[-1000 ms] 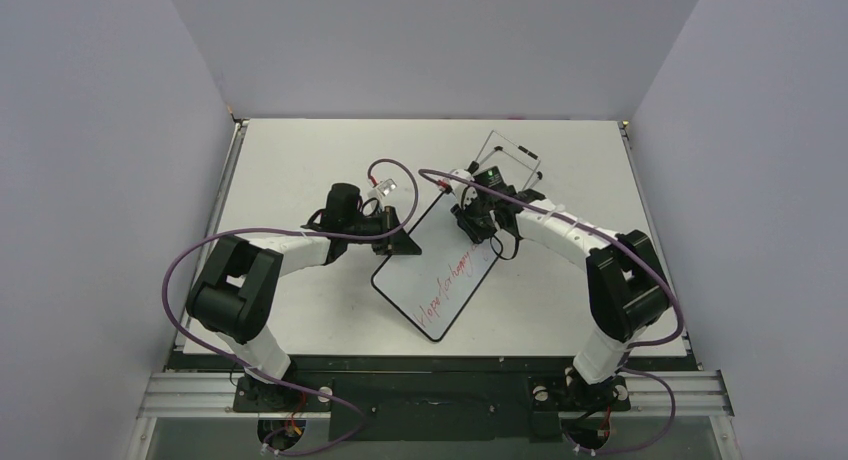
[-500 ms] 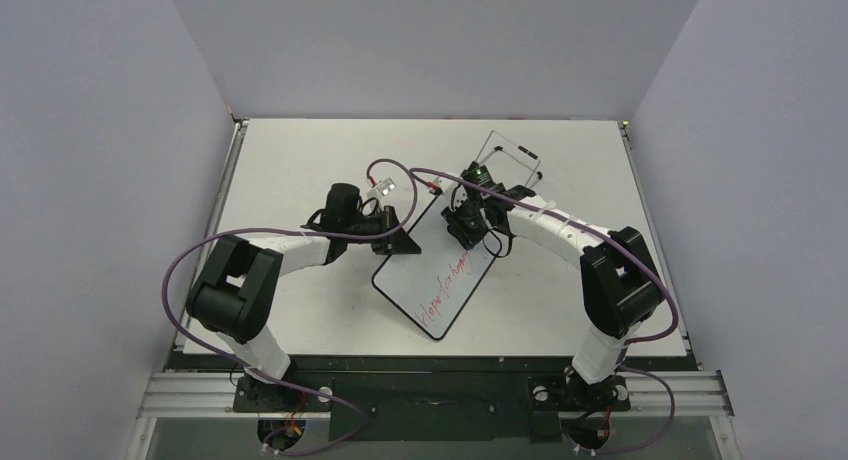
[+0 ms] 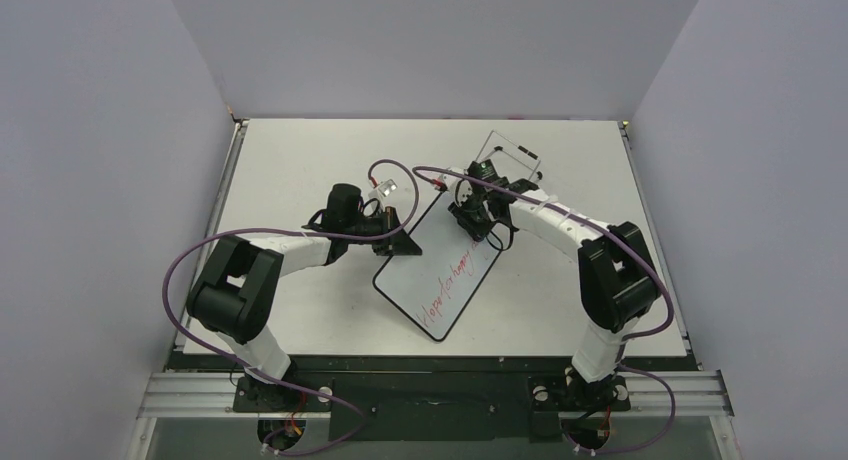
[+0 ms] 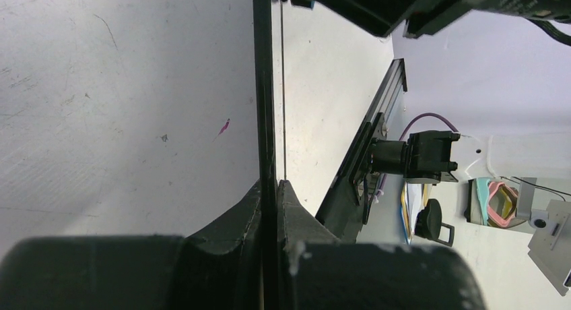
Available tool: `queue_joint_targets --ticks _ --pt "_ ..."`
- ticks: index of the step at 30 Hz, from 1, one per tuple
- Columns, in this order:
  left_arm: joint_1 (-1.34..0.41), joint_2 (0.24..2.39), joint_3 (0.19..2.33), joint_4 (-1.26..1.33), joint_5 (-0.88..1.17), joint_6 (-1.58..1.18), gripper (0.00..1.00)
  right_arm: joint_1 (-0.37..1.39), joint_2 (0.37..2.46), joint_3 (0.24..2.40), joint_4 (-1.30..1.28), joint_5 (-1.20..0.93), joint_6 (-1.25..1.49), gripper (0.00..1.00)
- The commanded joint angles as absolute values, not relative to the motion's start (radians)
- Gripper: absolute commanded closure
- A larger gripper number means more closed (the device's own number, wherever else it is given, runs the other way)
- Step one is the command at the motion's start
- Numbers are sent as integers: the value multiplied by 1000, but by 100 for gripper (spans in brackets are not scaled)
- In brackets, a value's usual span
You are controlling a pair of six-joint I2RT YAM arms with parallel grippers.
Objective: Erase the whiteboard
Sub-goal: Erase the whiteboard at the center of the board.
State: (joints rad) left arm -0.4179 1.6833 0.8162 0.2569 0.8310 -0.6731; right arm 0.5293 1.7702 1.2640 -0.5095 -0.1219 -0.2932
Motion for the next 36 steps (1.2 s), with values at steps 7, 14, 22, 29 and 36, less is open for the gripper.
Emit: queue_joint_targets --ticks 7,14,22,29,36 --pt "-440 1645 851 296 906 -620 100 554 1778 1298 -549 -361 -266 100" --pt "-442 1659 859 299 909 -620 100 504 1770 1248 -404 -16 -136 100" --pt "-442 1650 868 269 908 -608 100 509 1806 1272 -448 89 -171 100" --pt "-442 1649 878 253 910 -601 100 519 1817 1306 -660 -360 -391 100" --pt "-442 1647 878 250 911 -597 100 519 1826 1334 -648 -527 -370 100"
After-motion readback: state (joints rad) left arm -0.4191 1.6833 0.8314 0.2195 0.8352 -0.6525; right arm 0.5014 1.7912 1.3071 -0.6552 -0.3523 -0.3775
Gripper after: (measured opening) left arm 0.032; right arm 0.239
